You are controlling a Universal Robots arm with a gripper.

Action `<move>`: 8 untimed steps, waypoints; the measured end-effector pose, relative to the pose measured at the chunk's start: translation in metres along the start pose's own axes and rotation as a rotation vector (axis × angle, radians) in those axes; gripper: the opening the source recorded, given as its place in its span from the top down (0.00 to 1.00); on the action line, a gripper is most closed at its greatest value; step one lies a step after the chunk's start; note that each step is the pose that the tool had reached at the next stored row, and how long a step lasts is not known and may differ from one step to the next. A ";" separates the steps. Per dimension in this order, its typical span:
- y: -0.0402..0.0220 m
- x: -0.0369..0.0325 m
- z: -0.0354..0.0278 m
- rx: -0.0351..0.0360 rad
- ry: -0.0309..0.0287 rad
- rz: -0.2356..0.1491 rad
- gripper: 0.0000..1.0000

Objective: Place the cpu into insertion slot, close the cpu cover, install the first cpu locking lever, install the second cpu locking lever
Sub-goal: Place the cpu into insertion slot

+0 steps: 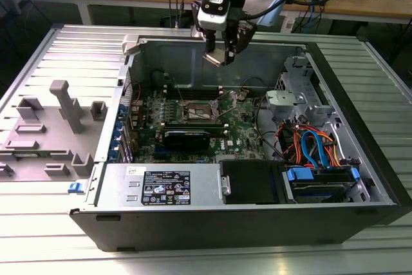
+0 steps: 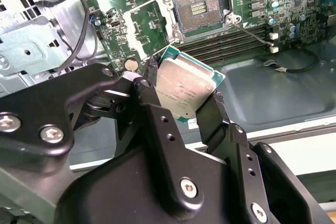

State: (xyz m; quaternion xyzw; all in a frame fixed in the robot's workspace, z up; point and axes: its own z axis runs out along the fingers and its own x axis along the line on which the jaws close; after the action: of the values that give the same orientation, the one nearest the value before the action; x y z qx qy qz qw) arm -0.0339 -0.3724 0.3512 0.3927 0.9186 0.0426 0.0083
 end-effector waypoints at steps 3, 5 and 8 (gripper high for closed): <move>0.0000 0.0000 0.0000 0.0000 0.0000 0.000 0.46; 0.0000 0.0000 0.0000 0.0000 0.0000 0.000 0.46; 0.0000 0.0000 0.0000 0.0000 0.0000 0.000 0.46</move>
State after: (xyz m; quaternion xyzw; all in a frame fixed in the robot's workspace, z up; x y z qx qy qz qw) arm -0.0339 -0.3724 0.3512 0.3929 0.9186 0.0426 0.0083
